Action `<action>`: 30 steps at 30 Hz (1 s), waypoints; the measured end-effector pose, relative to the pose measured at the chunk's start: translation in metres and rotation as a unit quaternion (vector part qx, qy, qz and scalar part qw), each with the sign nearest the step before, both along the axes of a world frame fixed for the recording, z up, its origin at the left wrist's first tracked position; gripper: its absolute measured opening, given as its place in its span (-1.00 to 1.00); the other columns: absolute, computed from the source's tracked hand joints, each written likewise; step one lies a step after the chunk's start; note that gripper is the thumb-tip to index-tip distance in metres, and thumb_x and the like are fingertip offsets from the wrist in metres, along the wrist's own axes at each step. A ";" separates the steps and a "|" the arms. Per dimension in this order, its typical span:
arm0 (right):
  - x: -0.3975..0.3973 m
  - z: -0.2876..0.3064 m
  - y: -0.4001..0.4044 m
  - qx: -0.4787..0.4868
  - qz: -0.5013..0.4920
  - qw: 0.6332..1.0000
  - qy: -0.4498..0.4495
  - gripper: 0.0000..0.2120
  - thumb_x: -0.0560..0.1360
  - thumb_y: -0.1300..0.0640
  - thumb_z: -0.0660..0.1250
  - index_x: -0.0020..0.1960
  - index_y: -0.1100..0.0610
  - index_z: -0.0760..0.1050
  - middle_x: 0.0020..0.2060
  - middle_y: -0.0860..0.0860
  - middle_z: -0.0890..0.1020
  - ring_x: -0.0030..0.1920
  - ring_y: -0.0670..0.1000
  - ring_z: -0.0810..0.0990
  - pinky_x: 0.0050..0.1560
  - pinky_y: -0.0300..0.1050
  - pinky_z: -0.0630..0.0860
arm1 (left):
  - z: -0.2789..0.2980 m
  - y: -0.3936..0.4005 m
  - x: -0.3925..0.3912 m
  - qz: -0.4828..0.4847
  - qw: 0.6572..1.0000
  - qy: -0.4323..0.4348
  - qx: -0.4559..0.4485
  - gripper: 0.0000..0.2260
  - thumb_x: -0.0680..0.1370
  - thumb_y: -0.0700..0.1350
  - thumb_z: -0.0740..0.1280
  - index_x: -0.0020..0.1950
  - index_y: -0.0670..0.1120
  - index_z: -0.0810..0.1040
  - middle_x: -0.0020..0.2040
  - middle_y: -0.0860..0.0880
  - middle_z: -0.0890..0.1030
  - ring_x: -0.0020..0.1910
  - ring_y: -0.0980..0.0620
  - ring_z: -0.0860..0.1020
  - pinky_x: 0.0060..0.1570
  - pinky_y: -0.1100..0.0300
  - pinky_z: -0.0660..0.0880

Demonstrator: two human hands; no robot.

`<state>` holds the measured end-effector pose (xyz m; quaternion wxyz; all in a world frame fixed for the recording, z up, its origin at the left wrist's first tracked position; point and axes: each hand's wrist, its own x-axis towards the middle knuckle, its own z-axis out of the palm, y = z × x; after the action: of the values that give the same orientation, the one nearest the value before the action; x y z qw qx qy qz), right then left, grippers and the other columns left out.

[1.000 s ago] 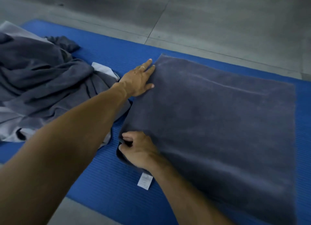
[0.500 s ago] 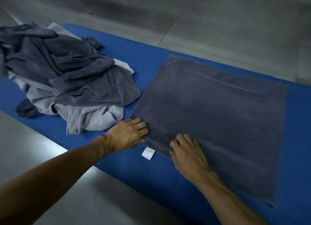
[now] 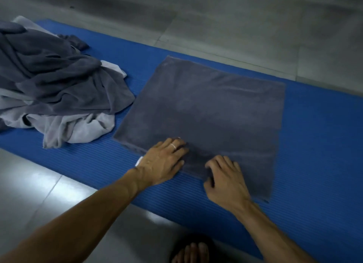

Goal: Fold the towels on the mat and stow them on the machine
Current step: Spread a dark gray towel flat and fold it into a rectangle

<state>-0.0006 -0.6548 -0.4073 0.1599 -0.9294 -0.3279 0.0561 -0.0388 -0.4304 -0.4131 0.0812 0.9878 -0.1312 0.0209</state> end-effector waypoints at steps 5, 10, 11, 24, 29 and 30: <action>0.007 0.001 -0.122 -0.125 -0.031 0.991 -0.047 -0.74 0.31 -0.04 0.17 -0.15 0.09 0.51 -0.21 -0.03 0.50 -0.13 0.06 0.48 -0.10 0.00 0.40 | -0.024 -0.095 0.024 -0.031 0.999 0.031 -0.011 -0.52 0.54 0.08 0.12 0.39 -0.07 0.47 0.44 -0.09 0.41 0.44 -0.16 0.34 0.39 -0.14 0.29; -0.005 -0.003 -0.150 -0.130 -0.019 0.989 -0.063 -0.77 0.50 0.05 0.11 -0.15 0.07 0.52 -0.22 -0.03 0.50 -0.17 0.06 0.50 -0.14 -0.01 0.44 | -0.030 -0.110 0.021 -0.026 0.996 0.078 0.020 -0.41 0.54 0.18 0.07 0.54 -0.01 0.24 0.56 -0.06 0.19 0.54 -0.14 0.11 0.49 -0.17 0.00; -0.009 -0.003 -0.155 -0.125 -0.024 0.990 -0.059 -0.78 0.50 0.04 0.12 -0.15 0.06 0.52 -0.22 -0.03 0.49 -0.16 0.06 0.50 -0.14 -0.01 0.42 | -0.032 -0.108 0.017 -0.030 0.996 0.074 0.026 -0.39 0.53 0.21 0.08 0.55 0.00 0.21 0.56 -0.06 0.17 0.55 -0.14 0.08 0.49 -0.16 -0.04; 0.099 -0.032 -0.129 -0.156 -0.048 0.986 0.029 -0.34 0.55 -0.23 -0.21 0.59 -0.01 -0.04 0.58 -0.08 -0.05 0.57 -0.03 -0.13 0.50 0.23 -0.20 | -0.033 -0.159 0.087 0.061 0.992 0.097 0.049 -0.34 0.55 0.24 -0.15 0.58 -0.06 0.01 0.59 -0.05 0.05 0.57 -0.14 -0.05 0.47 -0.21 -0.18; 0.149 -0.026 -0.146 -0.128 -0.149 0.980 -0.035 -0.39 0.57 -0.12 -0.15 0.54 0.12 0.18 0.55 0.09 0.16 0.56 0.14 0.07 0.49 0.29 0.04 | -0.027 -0.163 0.106 0.058 0.997 0.046 0.016 -0.36 0.51 0.18 0.07 0.50 -0.16 0.29 0.49 -0.12 0.31 0.53 -0.16 0.16 0.46 -0.28 0.02; 0.160 -0.024 -0.134 -0.095 -0.129 0.986 -0.048 -0.43 0.58 -0.06 -0.10 0.52 0.14 0.24 0.54 0.11 0.20 0.54 0.16 0.12 0.48 0.28 0.10 | -0.026 -0.165 0.122 0.068 0.997 0.032 0.003 -0.38 0.51 0.14 0.08 0.48 -0.18 0.32 0.47 -0.14 0.34 0.51 -0.16 0.19 0.45 -0.28 0.05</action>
<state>0.1592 -0.7890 -0.4317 0.0611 -0.9765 -0.2055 0.0208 0.0834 -0.5950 -0.4391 0.0809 0.9949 -0.0607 -0.0051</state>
